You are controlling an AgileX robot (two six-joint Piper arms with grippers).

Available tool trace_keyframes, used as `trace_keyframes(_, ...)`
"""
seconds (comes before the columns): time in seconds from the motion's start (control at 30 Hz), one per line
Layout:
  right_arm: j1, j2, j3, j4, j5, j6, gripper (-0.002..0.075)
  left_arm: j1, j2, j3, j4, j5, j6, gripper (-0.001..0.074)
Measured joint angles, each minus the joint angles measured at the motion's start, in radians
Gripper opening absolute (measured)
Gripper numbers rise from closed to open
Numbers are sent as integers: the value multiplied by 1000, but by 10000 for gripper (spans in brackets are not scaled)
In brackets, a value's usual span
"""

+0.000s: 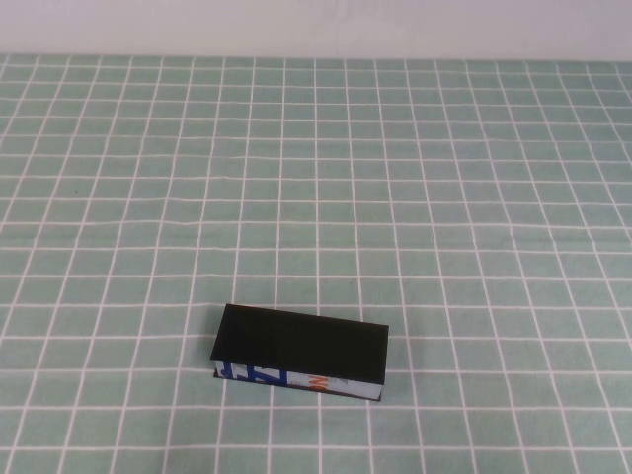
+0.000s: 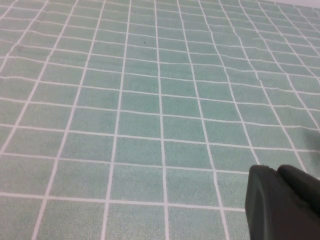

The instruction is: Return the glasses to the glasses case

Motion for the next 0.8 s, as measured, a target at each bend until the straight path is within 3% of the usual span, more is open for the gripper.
trace_keyframes(0.67, 0, -2, 0, 2, 0, 0, -11, 0, 0, 0, -7, 0, -9, -2)
trace_keyframes(0.8, -52, -30, 0, 37, 0, 0, -11, 0, 0, 0, -7, 0, -9, -2)
